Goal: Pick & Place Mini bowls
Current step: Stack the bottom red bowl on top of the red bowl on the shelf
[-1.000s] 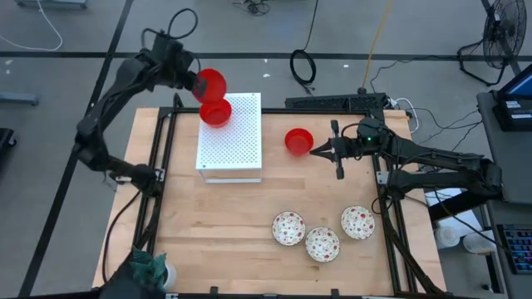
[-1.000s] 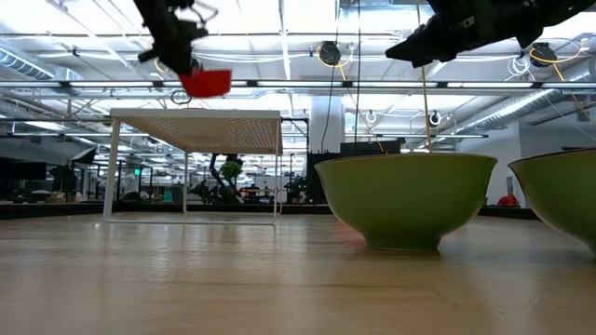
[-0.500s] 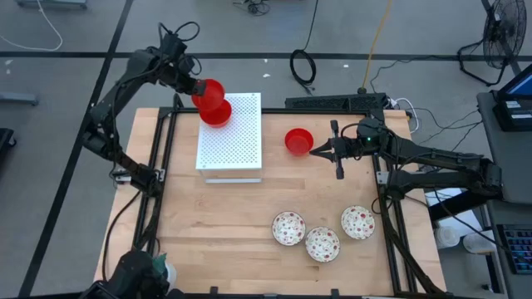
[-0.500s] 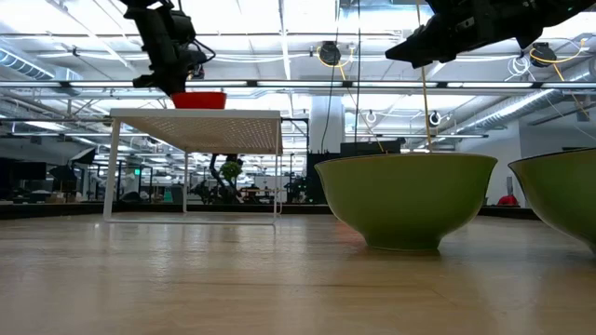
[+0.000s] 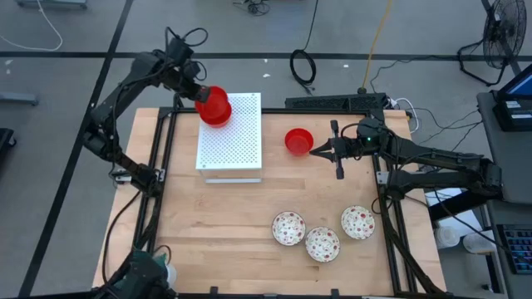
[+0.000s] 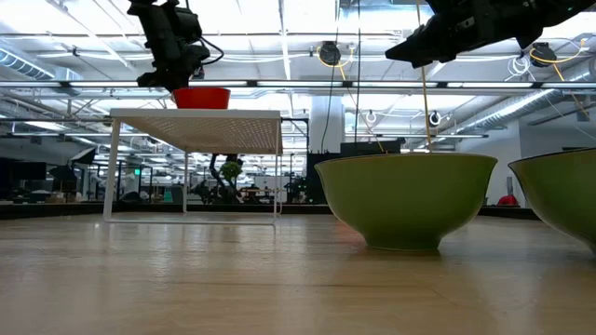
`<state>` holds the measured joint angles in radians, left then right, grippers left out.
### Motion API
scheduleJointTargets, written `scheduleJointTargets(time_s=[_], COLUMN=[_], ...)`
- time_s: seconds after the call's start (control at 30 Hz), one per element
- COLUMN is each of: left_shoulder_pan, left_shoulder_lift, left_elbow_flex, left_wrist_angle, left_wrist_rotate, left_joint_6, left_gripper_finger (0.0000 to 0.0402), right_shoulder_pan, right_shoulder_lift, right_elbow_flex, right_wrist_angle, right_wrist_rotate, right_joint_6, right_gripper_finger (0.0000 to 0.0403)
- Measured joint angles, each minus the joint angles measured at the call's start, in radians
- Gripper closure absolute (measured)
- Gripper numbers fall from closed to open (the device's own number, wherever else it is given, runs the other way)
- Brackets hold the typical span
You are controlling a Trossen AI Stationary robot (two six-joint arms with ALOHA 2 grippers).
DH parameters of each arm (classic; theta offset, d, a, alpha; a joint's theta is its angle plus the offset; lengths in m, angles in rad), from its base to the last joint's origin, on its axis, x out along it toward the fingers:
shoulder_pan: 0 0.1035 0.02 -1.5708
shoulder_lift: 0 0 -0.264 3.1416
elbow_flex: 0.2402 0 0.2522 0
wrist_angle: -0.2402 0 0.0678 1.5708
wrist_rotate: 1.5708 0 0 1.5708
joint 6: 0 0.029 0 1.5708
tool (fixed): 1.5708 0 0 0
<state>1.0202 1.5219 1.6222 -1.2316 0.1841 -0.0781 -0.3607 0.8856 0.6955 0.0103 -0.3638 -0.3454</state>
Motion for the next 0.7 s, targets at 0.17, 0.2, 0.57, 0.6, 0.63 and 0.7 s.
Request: scheduleJointTargets(time_s=[0.17,0.2,0.57,0.6,0.63,0.7], left_shoulder_pan=[-0.028,-0.031,-0.056,-0.056,-0.056,-0.056], left_shoulder_lift=[0.0,0.0,0.0,0.0,0.0,0.0], left_elbow_flex=[0.0,0.0,0.0,0.0,0.0,0.0], left_wrist_angle=[0.0,0.0,0.001,0.001,0.001,0.001], left_wrist_rotate=[-0.001,-0.001,-0.088,-0.088,-0.088,-0.089], left_joint_6=[0.005,0.006,0.017,0.017,0.016,0.013], left_gripper_finger=[0.0388,0.0391,0.0394,0.0396,0.0395,0.0387], right_shoulder_pan=[0.0,0.0,0.0,0.0,0.0,0.0], right_shoulder_lift=[0.0,0.0,0.0,0.0,0.0,0.0], right_elbow_flex=[0.0,0.0,0.0,0.0,0.0,0.0], right_wrist_angle=[0.0,0.0,0.0,0.0,0.0,0.0], right_wrist_rotate=[0.0,0.0,0.0,0.0,0.0,0.0], right_joint_6=[0.0,0.0,0.0,0.0,0.0,0.0], right_gripper_finger=[0.0403,0.0403,0.0403,0.0403,0.0403,0.0403])
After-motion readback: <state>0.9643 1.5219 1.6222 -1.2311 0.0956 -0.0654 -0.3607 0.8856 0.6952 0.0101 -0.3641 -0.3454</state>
